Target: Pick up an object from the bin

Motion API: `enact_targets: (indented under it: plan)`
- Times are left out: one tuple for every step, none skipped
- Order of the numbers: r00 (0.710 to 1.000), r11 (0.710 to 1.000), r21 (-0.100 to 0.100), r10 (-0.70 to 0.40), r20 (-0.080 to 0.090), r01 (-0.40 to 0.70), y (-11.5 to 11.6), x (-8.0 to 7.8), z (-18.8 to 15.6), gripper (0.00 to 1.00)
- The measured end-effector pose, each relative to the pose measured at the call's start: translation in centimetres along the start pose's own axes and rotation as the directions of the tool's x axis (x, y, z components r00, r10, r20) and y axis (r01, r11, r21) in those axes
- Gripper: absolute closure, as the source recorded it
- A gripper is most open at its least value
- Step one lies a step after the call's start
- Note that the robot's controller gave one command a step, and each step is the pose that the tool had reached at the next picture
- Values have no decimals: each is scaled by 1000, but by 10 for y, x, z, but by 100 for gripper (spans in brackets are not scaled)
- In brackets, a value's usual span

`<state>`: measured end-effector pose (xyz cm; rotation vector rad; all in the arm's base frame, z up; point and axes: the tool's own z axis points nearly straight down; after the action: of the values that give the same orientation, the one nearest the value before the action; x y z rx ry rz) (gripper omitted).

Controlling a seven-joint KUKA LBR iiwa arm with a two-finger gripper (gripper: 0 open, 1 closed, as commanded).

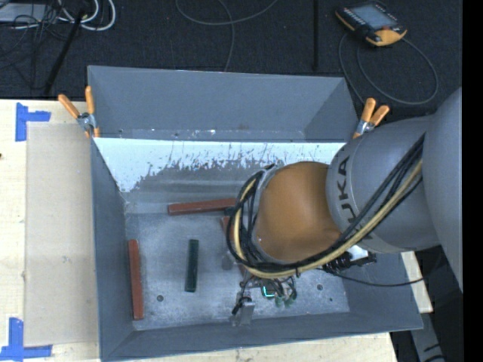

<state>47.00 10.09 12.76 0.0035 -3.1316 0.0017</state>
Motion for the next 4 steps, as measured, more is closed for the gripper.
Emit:
enact_targets:
  plan:
    - [1000,1000,-1,4,7,-4,0,-2,-3,0]
    - [947,947,3,-320,16,320,51,-64,44,0]
    - [920,920,2,-393,6,393,59,-70,25,0]
    - [905,905,4,-425,13,425,62,-74,2,0]
